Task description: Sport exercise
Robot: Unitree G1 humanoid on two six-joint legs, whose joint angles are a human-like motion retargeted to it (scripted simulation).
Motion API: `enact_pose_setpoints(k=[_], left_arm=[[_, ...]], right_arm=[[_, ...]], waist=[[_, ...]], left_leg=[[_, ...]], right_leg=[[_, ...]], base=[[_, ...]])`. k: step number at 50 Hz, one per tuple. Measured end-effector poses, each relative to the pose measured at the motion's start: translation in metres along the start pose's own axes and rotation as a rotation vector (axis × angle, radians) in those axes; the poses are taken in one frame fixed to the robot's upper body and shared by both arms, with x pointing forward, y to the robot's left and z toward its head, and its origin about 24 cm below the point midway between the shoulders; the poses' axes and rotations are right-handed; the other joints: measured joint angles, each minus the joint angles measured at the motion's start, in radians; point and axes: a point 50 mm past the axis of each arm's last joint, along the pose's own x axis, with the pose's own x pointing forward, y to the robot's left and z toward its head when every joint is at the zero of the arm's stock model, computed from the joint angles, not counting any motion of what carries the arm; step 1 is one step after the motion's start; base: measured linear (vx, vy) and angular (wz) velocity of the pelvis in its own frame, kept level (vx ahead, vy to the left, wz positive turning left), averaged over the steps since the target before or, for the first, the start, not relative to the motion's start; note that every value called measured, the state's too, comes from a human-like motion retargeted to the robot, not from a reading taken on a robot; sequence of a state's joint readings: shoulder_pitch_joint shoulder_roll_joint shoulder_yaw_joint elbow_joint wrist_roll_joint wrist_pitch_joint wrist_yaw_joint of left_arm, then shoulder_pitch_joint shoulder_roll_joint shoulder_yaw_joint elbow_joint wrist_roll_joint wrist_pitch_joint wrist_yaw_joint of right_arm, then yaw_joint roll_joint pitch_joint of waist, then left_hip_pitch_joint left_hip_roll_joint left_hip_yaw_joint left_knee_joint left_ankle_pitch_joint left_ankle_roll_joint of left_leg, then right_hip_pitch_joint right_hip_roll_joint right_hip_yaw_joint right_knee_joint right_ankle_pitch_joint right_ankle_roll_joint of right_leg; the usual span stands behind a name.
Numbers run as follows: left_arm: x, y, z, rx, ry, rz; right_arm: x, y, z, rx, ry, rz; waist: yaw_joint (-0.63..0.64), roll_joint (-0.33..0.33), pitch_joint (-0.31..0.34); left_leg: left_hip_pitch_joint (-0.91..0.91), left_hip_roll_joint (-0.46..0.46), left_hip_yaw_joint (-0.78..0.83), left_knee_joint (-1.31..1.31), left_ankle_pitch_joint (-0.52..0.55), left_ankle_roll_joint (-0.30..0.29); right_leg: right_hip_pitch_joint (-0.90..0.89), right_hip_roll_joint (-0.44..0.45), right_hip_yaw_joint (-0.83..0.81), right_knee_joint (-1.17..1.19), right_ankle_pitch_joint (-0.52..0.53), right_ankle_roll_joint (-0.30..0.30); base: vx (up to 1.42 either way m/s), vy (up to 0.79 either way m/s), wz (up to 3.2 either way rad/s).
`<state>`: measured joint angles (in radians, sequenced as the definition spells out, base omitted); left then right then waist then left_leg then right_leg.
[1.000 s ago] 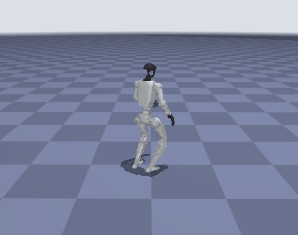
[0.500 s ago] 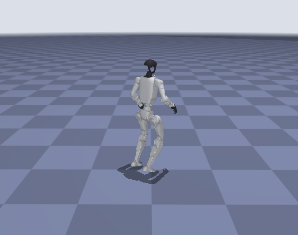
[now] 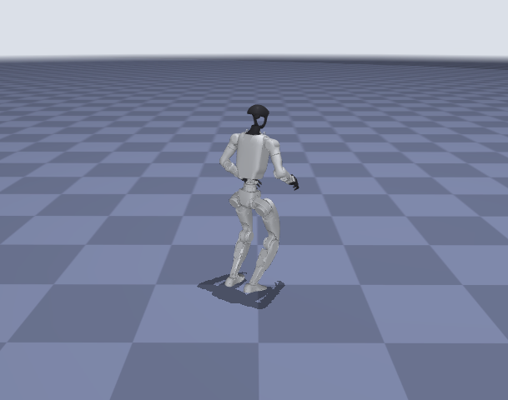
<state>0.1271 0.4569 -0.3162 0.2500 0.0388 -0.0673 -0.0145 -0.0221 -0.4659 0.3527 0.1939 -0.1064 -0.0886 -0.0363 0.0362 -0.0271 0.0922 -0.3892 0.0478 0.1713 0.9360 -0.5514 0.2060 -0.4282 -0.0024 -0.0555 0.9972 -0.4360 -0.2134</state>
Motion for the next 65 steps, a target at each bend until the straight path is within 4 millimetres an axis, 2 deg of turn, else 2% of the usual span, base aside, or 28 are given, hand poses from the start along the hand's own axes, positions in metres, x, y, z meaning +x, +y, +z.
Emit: enact_pose_setpoints(k=[2,5,7,11,13,14,15,17,18,21,23,27,30,32,35,38,40,42,45,48,50,52,54,57,59,60,62,65], left_arm=[[-0.005,-0.002,-0.001,-0.018,0.0,-0.011],[-0.008,-0.005,-0.001,-0.035,-0.004,-0.027],[-0.008,-0.004,0.0,-0.034,-0.003,-0.04],[-0.001,0.005,0.005,0.041,-0.013,-0.053],[0.005,0.009,0.01,0.094,-0.023,-0.049],[0.009,0.011,0.014,0.11,-0.032,-0.046],[0.012,0.012,0.017,0.12,-0.043,-0.044],[0.012,0.012,0.024,0.116,-0.079,-0.039],[0.011,0.01,0.025,0.106,-0.088,-0.039],[0.007,0.006,0.025,0.056,-0.089,-0.035],[0.005,0.007,0.027,0.032,-0.097,-0.042],[0.006,0.009,0.031,0.023,-0.107,-0.055],[0.007,0.013,0.035,0.048,-0.118,-0.053],[0.009,0.016,0.037,0.086,-0.115,-0.056],[0.014,0.023,0.036,0.202,-0.089,-0.063],[0.024,0.027,0.036,0.301,-0.055,-0.064],[0.029,0.025,0.039,0.294,-0.062,-0.059],[0.026,0.022,0.037,0.236,-0.07,-0.053],[0.017,0.016,0.028,0.121,-0.048,-0.037],[0.011,0.017,0.021,0.045,-0.027,-0.025],[0.009,0.017,0.018,0.016,-0.014,-0.018],[0.006,0.017,0.014,0.005,-0.004,-0.012],[0.005,0.019,0.011,0.009,0.008,-0.011],[0.007,0.029,0.008,0.079,0.038,-0.001],[0.011,0.033,0.004,0.125,0.073,0.012],[0.015,0.034,0.002,0.135,0.089,0.015],[0.015,0.026,-0.014,0.095,0.153,0.014],[0.003,0.001,-0.051,-0.036,0.298,-0.002]], right_arm=[[-0.007,0.004,-0.004,0.02,0.005,0.02],[-0.016,0.011,-0.012,0.051,0.029,0.046],[-0.021,0.015,-0.02,0.065,0.065,0.061],[-0.027,0.024,-0.043,0.025,0.185,0.11],[-0.031,0.03,-0.06,0.002,0.283,0.136],[-0.032,0.033,-0.069,0.001,0.329,0.142],[-0.032,0.036,-0.077,0.005,0.372,0.146],[-0.042,0.041,-0.093,0.032,0.456,0.161],[-0.047,0.043,-0.1,0.052,0.492,0.167],[-0.061,0.053,-0.115,0.106,0.588,0.185],[-0.066,0.057,-0.121,0.119,0.626,0.202],[-0.069,0.06,-0.125,0.122,0.645,0.225],[-0.062,0.058,-0.12,0.114,0.621,0.226],[-0.053,0.054,-0.114,0.093,0.589,0.226],[-0.033,0.044,-0.102,0.011,0.528,0.226],[-0.013,0.036,-0.089,-0.049,0.483,0.203],[-0.007,0.031,-0.084,-0.039,0.466,0.176],[-0.011,0.03,-0.082,0.0,0.45,0.158],[-0.021,0.036,-0.084,0.072,0.456,0.151],[-0.027,0.04,-0.086,0.11,0.459,0.155],[-0.03,0.04,-0.087,0.126,0.454,0.158],[-0.031,0.04,-0.085,0.13,0.441,0.153],[-0.03,0.036,-0.083,0.117,0.429,0.15],[-0.025,0.026,-0.083,0.037,0.437,0.15],[-0.022,0.02,-0.088,-0.003,0.477,0.134],[-0.021,0.017,-0.091,-0.011,0.501,0.12],[-0.026,0.017,-0.101,0.012,0.55,0.103],[-0.041,0.028,-0.116,0.078,0.62,0.108]], waist=[[0.0,-0.001,-0.026],[-0.004,-0.001,-0.033],[-0.008,-0.005,-0.033],[-0.011,-0.012,0.007],[-0.014,-0.023,0.032],[-0.015,-0.028,0.036],[-0.016,-0.033,0.037],[-0.005,-0.019,0.024],[-0.003,-0.016,0.011],[-0.008,-0.015,-0.042],[-0.01,-0.015,-0.067],[-0.011,-0.016,-0.073],[-0.016,-0.018,-0.068],[-0.018,-0.016,-0.053],[-0.025,-0.005,-0.008],[-0.031,0.005,0.042],[-0.032,0.012,0.049],[-0.029,0.022,0.029],[-0.027,0.03,-0.021],[-0.032,0.031,-0.06],[-0.035,0.031,-0.066],[-0.034,0.026,-0.06],[-0.034,0.021,-0.05],[-0.033,0.017,-0.009],[-0.034,0.011,0.025],[-0.035,0.008,0.037],[-0.026,0.018,0.035],[-0.022,0.025,-0.014]], left_leg=[[0.001,-0.02,-0.003,-0.068,0.088,-0.011],[0.0,-0.038,-0.007,-0.036,0.089,-0.012],[0.005,-0.039,-0.001,0.028,-0.004,-0.006],[-0.012,-0.014,0.028,0.251,-0.272,-0.02],[-0.027,-0.009,0.045,0.314,-0.318,-0.015],[-0.027,-0.018,0.044,0.309,-0.321,-0.006],[-0.024,-0.03,0.04,0.294,-0.321,0.004],[0.018,-0.035,0.017,0.198,-0.269,0.009],[0.041,-0.046,0.001,0.125,-0.206,0.009],[0.089,-0.069,-0.019,-0.111,0.09,-0.023],[0.097,-0.073,-0.009,-0.202,0.21,-0.036],[0.08,-0.078,-0.007,-0.164,0.23,-0.04],[0.068,-0.064,0.008,-0.065,0.138,-0.032],[0.056,-0.043,0.016,0.036,0.004,-0.023],[0.027,0.008,0.041,0.226,-0.229,-0.019],[0.008,0.04,0.06,0.32,-0.31,-0.005],[0.018,0.031,0.056,0.271,-0.3,0.009],[0.047,0.01,0.035,0.157,-0.234,0.01],[0.081,-0.03,-0.005,-0.048,-0.014,-0.019],[0.079,-0.05,-0.015,-0.161,0.132,-0.034],[0.069,-0.059,-0.027,-0.153,0.147,-0.032],[0.059,-0.06,-0.03,-0.087,0.092,-0.03],[0.047,-0.056,-0.034,0.007,-0.029,-0.027],[0.015,-0.029,-0.014,0.197,-0.265,-0.042],[0.004,-0.018,0.005,0.266,-0.319,-0.034],[0.004,-0.025,0.005,0.266,-0.321,-0.025],[0.039,-0.038,-0.011,0.178,-0.256,-0.011],[0.087,-0.078,-0.054,-0.044,-0.012,-0.025]], right_leg=[[-0.012,0.005,0.021,-0.044,0.075,-0.005],[-0.029,0.007,0.031,-0.001,0.066,0.006],[-0.036,0.005,0.029,0.065,-0.019,0.021],[-0.062,-0.036,-0.015,0.282,-0.287,0.077],[-0.079,-0.076,-0.041,0.368,-0.353,0.078],[-0.082,-0.087,-0.043,0.38,-0.353,0.076],[-0.083,-0.092,-0.042,0.379,-0.341,0.072],[-0.046,-0.05,-0.027,0.288,-0.258,0.062],[-0.025,-0.028,-0.009,0.224,-0.197,0.054],[0.018,0.005,0.038,0.021,0.074,0.052],[0.023,0.003,0.05,-0.059,0.169,0.052],[0.031,0.003,0.062,-0.065,0.167,0.059],[0.042,0.0,0.046,-0.015,0.089,0.074],[0.049,-0.001,0.021,0.045,-0.035,0.09],[0.042,-0.021,-0.038,0.188,-0.277,0.118],[0.035,-0.05,-0.085,0.28,-0.367,0.105],[0.04,-0.047,-0.089,0.251,-0.332,0.093],[0.059,-0.016,-0.061,0.159,-0.243,0.078],[0.079,0.018,-0.015,-0.007,-0.027,0.045],[0.06,0.015,0.002,-0.089,0.083,0.028],[0.048,0.016,0.008,-0.085,0.091,0.029],[0.039,0.012,0.005,-0.033,0.046,0.033],[0.033,0.007,-0.009,0.039,-0.055,0.055],[0.021,-0.022,-0.057,0.197,-0.29,0.099],[0.018,-0.048,-0.08,0.265,-0.364,0.098],[0.018,-0.056,-0.081,0.276,-0.368,0.093],[0.043,-0.026,-0.056,0.199,-0.286,0.071],[0.075,0.021,0.017,0.018,-0.041,0.033]], base=[[0.0,0.0,0.0],[0.0,0.0,0.0],[0.0,0.0,0.0],[-0.06,0.02,-0.21],[-0.07,-0.01,0.06],[-0.04,-0.01,0.32],[0.03,0.0,0.25],[0.07,0.0,0.18],[0.07,-0.01,0.3],[0.06,-0.02,0.41],[0.03,-0.01,0.35],[-0.03,0.0,0.33],[-0.07,0.01,0.3],[-0.08,0.02,0.12],[-0.09,0.02,-0.05],[-0.05,0.01,-0.02],[-0.01,0.02,0.19],[0.0,0.0,0.0],[0.0,0.0,0.0],[0.0,0.0,0.0],[-0.02,0.01,0.22],[-0.06,0.01,0.18],[-0.06,0.01,0.08],[-0.07,0.0,-0.06],[-0.07,-0.01,0.11],[0.0,0.0,0.0],[0.0,0.0,0.0],[0.0,0.0,0.0]])
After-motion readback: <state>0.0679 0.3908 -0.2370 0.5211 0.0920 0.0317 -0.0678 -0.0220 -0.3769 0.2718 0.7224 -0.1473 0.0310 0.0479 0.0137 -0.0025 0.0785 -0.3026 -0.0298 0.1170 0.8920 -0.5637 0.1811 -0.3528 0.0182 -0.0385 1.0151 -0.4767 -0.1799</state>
